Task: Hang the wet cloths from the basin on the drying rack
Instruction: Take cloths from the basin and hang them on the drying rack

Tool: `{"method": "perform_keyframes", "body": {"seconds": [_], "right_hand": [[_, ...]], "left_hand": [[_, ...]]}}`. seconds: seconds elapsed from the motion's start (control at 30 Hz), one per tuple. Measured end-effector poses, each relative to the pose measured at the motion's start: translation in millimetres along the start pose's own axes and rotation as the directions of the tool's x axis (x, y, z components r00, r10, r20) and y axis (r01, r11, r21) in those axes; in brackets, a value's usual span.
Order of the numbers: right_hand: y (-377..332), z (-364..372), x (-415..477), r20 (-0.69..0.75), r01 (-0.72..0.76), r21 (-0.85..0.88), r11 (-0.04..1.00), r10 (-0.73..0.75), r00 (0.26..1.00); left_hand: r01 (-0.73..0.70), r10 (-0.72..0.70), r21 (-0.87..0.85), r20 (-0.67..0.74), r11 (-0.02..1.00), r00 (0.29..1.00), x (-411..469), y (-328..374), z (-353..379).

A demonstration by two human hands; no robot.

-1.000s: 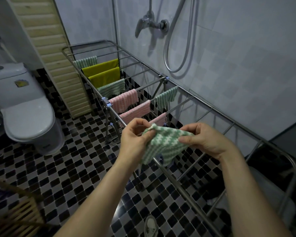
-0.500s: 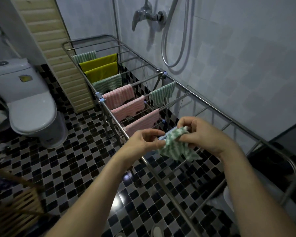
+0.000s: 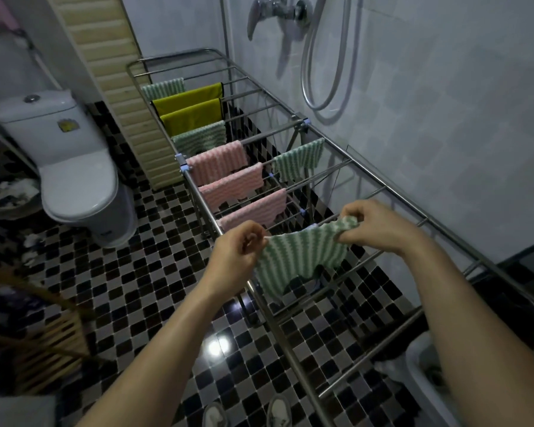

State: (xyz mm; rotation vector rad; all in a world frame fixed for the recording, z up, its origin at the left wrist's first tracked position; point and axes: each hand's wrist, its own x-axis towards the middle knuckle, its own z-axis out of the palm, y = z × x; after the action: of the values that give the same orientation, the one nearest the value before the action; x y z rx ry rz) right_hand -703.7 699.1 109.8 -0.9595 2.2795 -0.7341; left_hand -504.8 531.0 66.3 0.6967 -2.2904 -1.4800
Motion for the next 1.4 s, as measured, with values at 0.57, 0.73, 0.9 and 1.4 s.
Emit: {"method": "perform_keyframes", "body": {"seconds": [0.57,0.73,0.9,1.4], "right_hand": [[79.6,20.7,-17.8,0.154,-0.131,-0.165,0.978,0.156,0.976],[91.3,32.7,-23.4,0.092,-0.128,-0.276,0.953,0.158,0.983],[92.2,38.6,-27.9,0.139,-0.164,-0.376,0.912,0.231,0.963],[79.3,93.9,-30.9,-0.285,-0.269,0.392,0.88,0.394,0.874]], "left_hand": [[-0.249,0.044,0.37,0.483,0.895,0.875,-46.6,-13.8,48.8],[-0.361,0.091,0.441,0.525,0.822,0.846,-58.9,-20.3,70.8],[-0.38,0.054,0.517,0.539,0.767,0.841,-68.7,-28.6,80.6],[-0.06,-0.029,0.564,0.147,0.823,0.989,-62.9,-35.6,66.1]]}}
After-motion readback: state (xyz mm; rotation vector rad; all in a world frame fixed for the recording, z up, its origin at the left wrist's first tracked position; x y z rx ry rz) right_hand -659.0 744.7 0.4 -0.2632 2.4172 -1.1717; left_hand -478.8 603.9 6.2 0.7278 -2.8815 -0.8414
